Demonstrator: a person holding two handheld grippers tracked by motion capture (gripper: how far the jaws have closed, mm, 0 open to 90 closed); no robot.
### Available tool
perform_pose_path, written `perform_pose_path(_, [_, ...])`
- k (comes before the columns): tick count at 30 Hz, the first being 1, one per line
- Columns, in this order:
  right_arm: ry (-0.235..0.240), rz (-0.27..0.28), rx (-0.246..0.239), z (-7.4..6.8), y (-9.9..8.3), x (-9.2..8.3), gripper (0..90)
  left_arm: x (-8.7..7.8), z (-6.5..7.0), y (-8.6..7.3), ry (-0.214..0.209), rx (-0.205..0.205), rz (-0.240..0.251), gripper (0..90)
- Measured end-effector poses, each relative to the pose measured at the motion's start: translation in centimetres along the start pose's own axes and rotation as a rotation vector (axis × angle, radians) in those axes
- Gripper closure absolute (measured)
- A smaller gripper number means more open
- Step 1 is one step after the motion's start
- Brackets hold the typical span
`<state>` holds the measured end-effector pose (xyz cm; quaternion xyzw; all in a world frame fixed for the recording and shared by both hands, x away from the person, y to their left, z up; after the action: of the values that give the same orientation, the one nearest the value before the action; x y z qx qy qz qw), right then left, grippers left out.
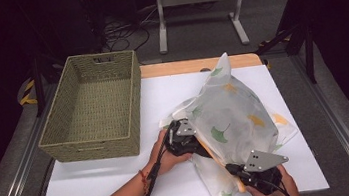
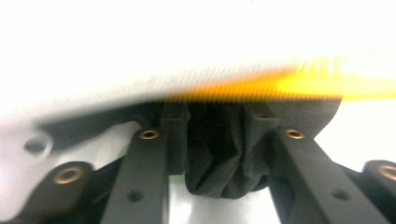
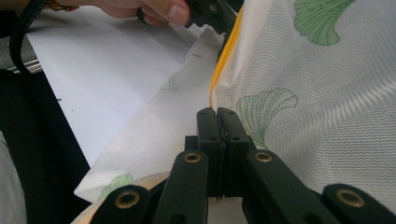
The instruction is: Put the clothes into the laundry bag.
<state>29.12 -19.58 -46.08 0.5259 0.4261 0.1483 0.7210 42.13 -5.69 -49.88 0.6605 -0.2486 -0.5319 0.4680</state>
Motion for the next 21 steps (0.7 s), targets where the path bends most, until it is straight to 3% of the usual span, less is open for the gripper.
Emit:
perform_pose_path(5, [0.027, 0.025, 0.006, -0.3, 0.4, 0.1, 89.4, 1.0, 1.8, 1.5, -0.047, 0.018, 0.042, 71.9])
perform_pose_path(8, [0.049, 0.027, 0.002, -0.9, 0.6, 0.4, 89.4, 1.5, 2.9, 2.5, -0.072, 0.01, 0.08, 72.1])
perform_pose_path(10, [0.054, 0.011, -0.007, -1.0, 0.4, 0.7, 89.4, 2.2, 3.0, 2.8, -0.089, -0.018, 0.097, 72.0])
perform_pose_path(12, [0.061, -0.003, -0.004, -1.1, 0.1, 1.1, 89.4, 2.9, 3.1, 2.8, -0.084, -0.046, 0.109, 70.8])
perform_pose_path(14, [0.054, -0.026, -0.01, -1.1, -0.2, 1.4, 89.3, 3.1, 3.2, 2.7, -0.069, -0.044, 0.109, 67.8])
perform_pose_path(20, [0.025, -0.055, -0.019, -0.8, -0.7, 1.2, 89.3, 0.3, 3.4, 1.4, -0.066, 0.004, 0.065, 43.8])
perform_pose_path(21, [0.022, -0.05, -0.015, -0.7, -0.7, 1.0, 89.3, -1.0, 3.3, 0.9, -0.056, 0.034, 0.034, 43.8])
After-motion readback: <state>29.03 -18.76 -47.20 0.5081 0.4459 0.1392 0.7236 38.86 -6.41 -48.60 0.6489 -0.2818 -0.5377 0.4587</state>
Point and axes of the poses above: each handheld gripper's, and its own axes: x roughly forward along the jaws, y roughly out of its top, z roughly to its right, the point moved 7 cm from there along x, roughly forward along the jaws, and after that the axes turned 11 degrees about z, right-handed, at the moved point
